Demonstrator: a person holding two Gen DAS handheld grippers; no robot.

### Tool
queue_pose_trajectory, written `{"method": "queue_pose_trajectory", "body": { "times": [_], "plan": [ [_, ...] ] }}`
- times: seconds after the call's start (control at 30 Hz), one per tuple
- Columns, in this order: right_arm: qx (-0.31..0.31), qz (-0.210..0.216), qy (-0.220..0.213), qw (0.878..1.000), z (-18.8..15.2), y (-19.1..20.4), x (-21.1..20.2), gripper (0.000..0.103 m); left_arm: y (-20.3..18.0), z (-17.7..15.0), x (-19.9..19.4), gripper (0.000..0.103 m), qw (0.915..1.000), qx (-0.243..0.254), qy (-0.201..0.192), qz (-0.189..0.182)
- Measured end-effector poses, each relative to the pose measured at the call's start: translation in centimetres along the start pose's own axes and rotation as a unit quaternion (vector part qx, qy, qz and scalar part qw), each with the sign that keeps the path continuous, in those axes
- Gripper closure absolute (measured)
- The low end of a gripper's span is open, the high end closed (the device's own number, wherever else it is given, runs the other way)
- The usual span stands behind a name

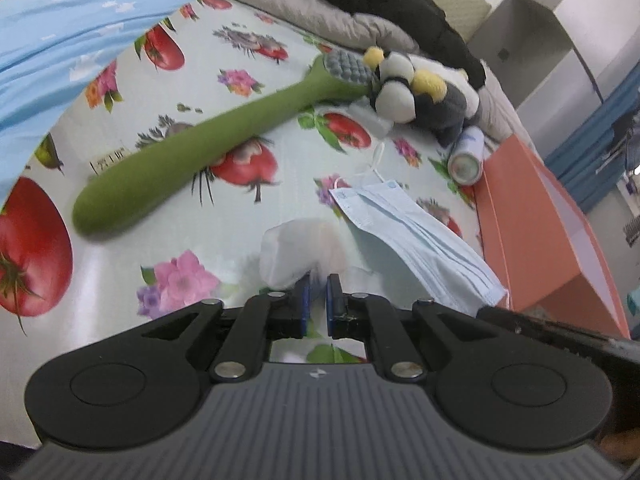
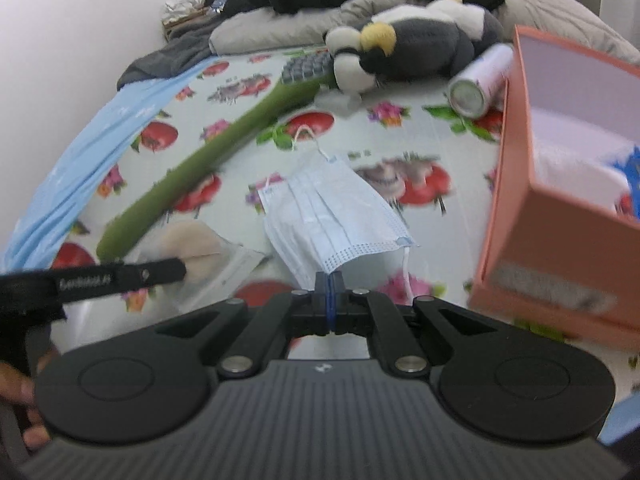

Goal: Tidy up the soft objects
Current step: 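Reach the left tool to the clear plastic bag while the right tool reaches the blue mask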

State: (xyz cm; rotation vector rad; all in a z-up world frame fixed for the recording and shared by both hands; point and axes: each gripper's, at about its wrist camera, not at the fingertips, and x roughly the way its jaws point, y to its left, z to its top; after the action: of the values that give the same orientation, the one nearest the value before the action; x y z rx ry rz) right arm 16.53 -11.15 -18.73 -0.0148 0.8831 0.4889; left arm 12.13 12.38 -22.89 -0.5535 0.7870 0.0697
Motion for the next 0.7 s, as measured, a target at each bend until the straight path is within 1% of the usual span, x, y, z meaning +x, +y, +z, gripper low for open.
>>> {"method": "queue_pose_trajectory", "body": {
  "times": [0.1, 0.17, 0.2, 0.23, 0.27, 0.33, 0.37, 0.4, 0.47, 0.5, 0.57, 0.7],
  "plan": [
    [0.014, 0.005, 0.015, 1.000, -1.0, -0.5, -0.2, 0.097, -0.1, -0.3, 0.4, 0.094, 0.9998, 0.005, 0.019, 0.006],
    [0.018, 0.012, 0.017, 1.000, -1.5, -0.6, -0.5, 0.097, 0.1, -0.4, 0.5, 0.083, 0.9995, 0.001, 0.030, 0.001],
    [0.018, 0.011, 0.019, 1.000, -1.6, -0.7, -0.7, 0.097, 0.1, -0.4, 0.4, 0.066, 0.9993, 0.002, 0.037, -0.001],
    [0.017, 0.009, 0.021, 1.000, -1.7, -0.6, -0.7, 0.096, 0.1, -0.5, 0.3, 0.052, 0.9991, 0.005, 0.043, 0.000],
    [0.018, 0.008, 0.022, 1.000, -1.8, -0.7, -0.8, 0.095, 0.0, -0.5, 0.2, 0.049, 0.9989, 0.008, 0.046, 0.000],
    [0.019, 0.008, 0.019, 1.000, -1.8, -0.7, -0.9, 0.084, -0.2, -0.6, -0.5, 0.046, 0.9989, 0.022, 0.040, 0.002],
    [0.018, 0.009, 0.014, 1.000, -1.8, -0.7, -0.9, 0.064, -0.4, -0.6, -0.8, 0.045, 0.9988, 0.029, 0.039, 0.003],
    [0.017, 0.010, 0.006, 1.000, -1.7, -0.6, -1.1, 0.049, -0.5, -0.6, -1.0, 0.044, 0.9984, 0.039, 0.039, 0.005],
    [0.000, 0.005, -0.013, 1.000, -1.5, -0.1, -1.2, 0.043, -0.8, -0.5, -1.5, 0.042, 0.9978, 0.053, 0.039, 0.012],
    [-0.014, 0.003, -0.021, 1.000, -1.3, 0.2, -1.1, 0.043, -0.9, -0.5, -1.8, 0.042, 0.9974, 0.062, 0.035, 0.016],
    [-0.046, 0.008, -0.035, 0.998, -1.0, 0.7, -0.5, 0.043, -1.0, -0.3, -2.3, 0.042, 0.9966, 0.074, 0.028, 0.022],
    [-0.091, 0.000, -0.042, 0.995, 0.1, 1.3, 1.7, 0.043, -1.2, 0.4, -2.9, 0.042, 0.9957, 0.086, 0.020, 0.026]
  ]
}}
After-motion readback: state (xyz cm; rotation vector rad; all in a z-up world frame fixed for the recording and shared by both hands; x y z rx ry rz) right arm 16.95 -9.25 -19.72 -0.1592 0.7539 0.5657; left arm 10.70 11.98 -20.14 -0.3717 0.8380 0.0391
